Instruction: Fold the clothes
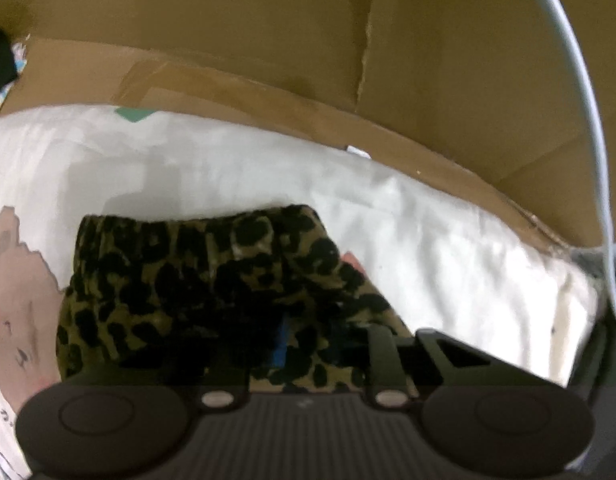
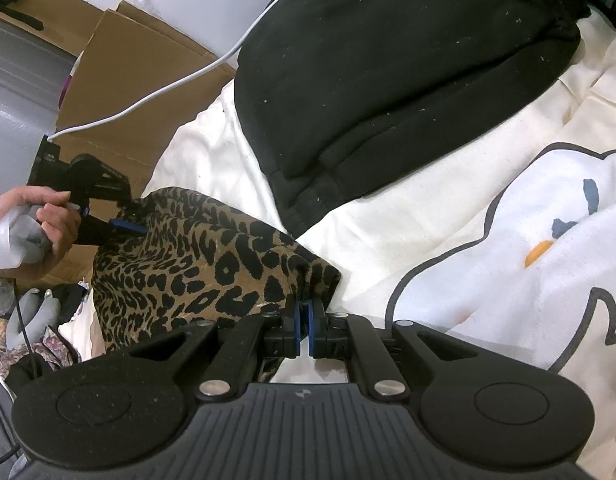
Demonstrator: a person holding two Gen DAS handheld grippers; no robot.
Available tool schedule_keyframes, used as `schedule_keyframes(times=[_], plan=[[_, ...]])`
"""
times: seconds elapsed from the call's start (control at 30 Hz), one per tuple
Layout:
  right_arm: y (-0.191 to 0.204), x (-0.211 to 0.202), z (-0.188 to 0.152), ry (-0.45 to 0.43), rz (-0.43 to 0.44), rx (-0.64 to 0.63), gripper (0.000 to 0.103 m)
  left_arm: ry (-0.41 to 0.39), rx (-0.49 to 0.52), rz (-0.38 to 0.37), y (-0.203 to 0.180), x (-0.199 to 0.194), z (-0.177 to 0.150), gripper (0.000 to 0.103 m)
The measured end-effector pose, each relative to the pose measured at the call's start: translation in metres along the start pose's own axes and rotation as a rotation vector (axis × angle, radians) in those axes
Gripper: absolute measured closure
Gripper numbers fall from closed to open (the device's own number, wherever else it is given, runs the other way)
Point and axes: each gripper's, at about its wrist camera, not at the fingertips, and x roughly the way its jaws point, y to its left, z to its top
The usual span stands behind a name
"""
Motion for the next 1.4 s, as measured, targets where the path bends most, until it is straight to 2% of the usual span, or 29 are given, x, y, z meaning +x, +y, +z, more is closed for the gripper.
schedule_keyframes(times=[0.03, 0.1, 0.43, 0.93, 1.0, 1.1, 1.17, 1.23, 1.4], plan=[[0.000, 0.000, 0.000, -0.001, 0.000, 0.003, 0.102, 0.002, -0.010, -0.014, 0.002, -0.003, 0.000, 0.098], [0.000, -0.001, -0.001, -0.005, 0.000, 0.008, 0.102, -0.003, -0.016, -0.026, 0.005, -0.012, -0.001, 0.102], [0.001, -0.005, -0.002, -0.030, -0.004, 0.036, 0.102, -0.033, 0.006, -0.089, -0.007, -0.047, 0.004, 0.103], [-0.001, -0.017, -0.005, -0.034, -0.034, 0.026, 0.102, -0.025, -0.009, -0.192, -0.023, -0.012, 0.010, 0.103], [-0.002, -0.018, -0.005, -0.028, -0.036, 0.027, 0.100, -0.004, -0.002, -0.206, -0.022, -0.005, 0.011, 0.100], [-0.004, -0.025, -0.003, -0.025, -0.042, 0.038, 0.097, 0.036, 0.006, -0.241, -0.018, -0.007, 0.007, 0.089], [-0.003, -0.032, -0.001, -0.038, -0.052, 0.036, 0.096, 0.051, 0.043, -0.247, -0.021, -0.012, 0.002, 0.073], [-0.001, -0.037, 0.002, -0.054, -0.052, 0.028, 0.096, 0.059, 0.072, -0.243, -0.025, -0.018, -0.005, 0.066], [0.004, -0.044, 0.007, -0.107, -0.052, 0.013, 0.096, 0.118, 0.099, -0.248, -0.039, -0.016, -0.026, 0.067]])
